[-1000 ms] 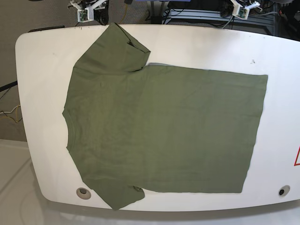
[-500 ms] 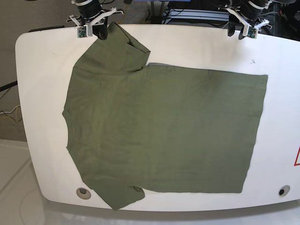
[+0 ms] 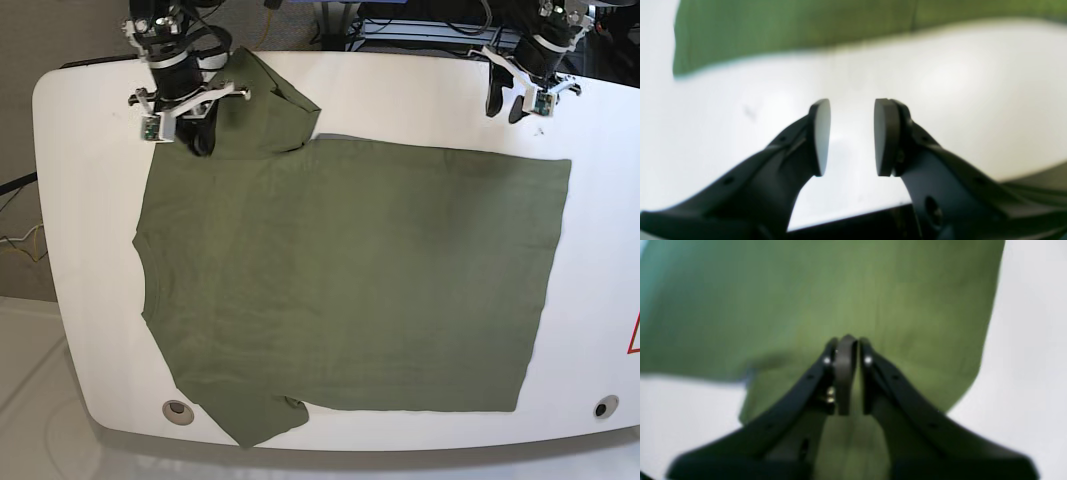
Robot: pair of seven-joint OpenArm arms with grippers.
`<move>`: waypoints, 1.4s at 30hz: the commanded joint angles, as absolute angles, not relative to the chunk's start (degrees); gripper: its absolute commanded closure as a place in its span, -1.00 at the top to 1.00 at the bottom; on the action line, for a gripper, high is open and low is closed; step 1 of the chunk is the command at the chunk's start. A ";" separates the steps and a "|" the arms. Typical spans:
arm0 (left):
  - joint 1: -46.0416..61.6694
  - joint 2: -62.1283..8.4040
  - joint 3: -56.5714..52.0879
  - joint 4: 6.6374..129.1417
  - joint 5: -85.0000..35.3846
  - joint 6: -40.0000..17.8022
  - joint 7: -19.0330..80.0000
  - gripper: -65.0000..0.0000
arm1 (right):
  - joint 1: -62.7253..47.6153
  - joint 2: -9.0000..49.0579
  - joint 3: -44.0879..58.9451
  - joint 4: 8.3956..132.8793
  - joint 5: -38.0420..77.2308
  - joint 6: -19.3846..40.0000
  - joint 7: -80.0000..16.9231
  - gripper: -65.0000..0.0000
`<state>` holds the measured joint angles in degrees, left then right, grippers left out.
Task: Fold the T-shirt properly
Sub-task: 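Lower both open grippers toward the shirt's shoulder edge and hem corner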
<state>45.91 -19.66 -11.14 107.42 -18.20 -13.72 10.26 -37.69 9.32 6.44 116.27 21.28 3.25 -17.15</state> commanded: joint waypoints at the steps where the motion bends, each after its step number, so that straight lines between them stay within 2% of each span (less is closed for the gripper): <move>1: 46.36 -20.83 -12.90 108.54 -21.43 -13.91 9.80 -0.24 | -39.65 9.57 7.65 116.95 21.61 3.65 -16.98 -0.60; 2: 46.08 -21.21 -14.00 108.57 -23.54 -13.92 10.21 -0.18 | -40.12 9.81 8.27 116.91 21.77 3.96 -16.65 -0.51; 8: 45.58 -21.42 -16.15 108.96 -26.59 -14.30 12.83 -0.07 | -40.68 10.34 7.99 116.93 23.44 3.82 -16.75 -0.29; 10: 45.35 -21.34 -16.55 108.93 -26.92 -14.35 13.83 -0.06 | -40.45 10.52 7.76 116.87 24.60 3.79 -17.51 -0.22; 12: 45.33 -21.09 -15.85 108.85 -26.81 -14.11 15.67 -0.05 | -39.12 10.99 6.98 116.46 28.33 3.73 -21.21 -0.03; 18: 44.99 -20.95 -15.78 108.65 -25.93 -13.89 17.30 -0.07 | -38.35 11.03 6.98 116.08 31.19 3.90 -25.87 0.15; 20: 44.83 -20.88 -15.96 108.44 -25.87 -13.85 17.65 -0.06 | -38.13 10.91 7.07 116.05 31.31 3.89 -26.53 0.14; 28: 42.06 -20.72 -17.99 106.39 -27.52 -14.20 19.15 -0.05 | -35.67 9.59 9.01 116.58 29.03 3.75 -27.64 -0.12; 30: 41.17 -20.91 -19.73 106.36 -33.36 -15.16 18.81 -0.06 | -33.50 6.39 14.39 117.51 29.56 3.52 -30.30 -0.19; 38: 41.45 -21.14 -20.51 105.55 -34.63 -16.10 17.47 -0.07 | -32.56 4.13 19.88 115.13 30.75 6.00 -32.69 -0.12; 40: 42.58 -21.17 -20.98 106.42 -33.31 -16.32 15.63 -0.05 | -32.78 4.67 20.68 111.01 33.55 11.44 -32.55 -0.08; 42: 42.76 -21.20 -20.82 106.59 -32.40 -16.22 14.79 -0.05 | -32.70 4.92 20.52 108.83 34.70 13.61 -32.58 -0.06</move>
<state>42.24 -20.38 -20.21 105.23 -32.29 -16.16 17.08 -32.27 4.38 20.40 109.49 34.33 12.84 -32.77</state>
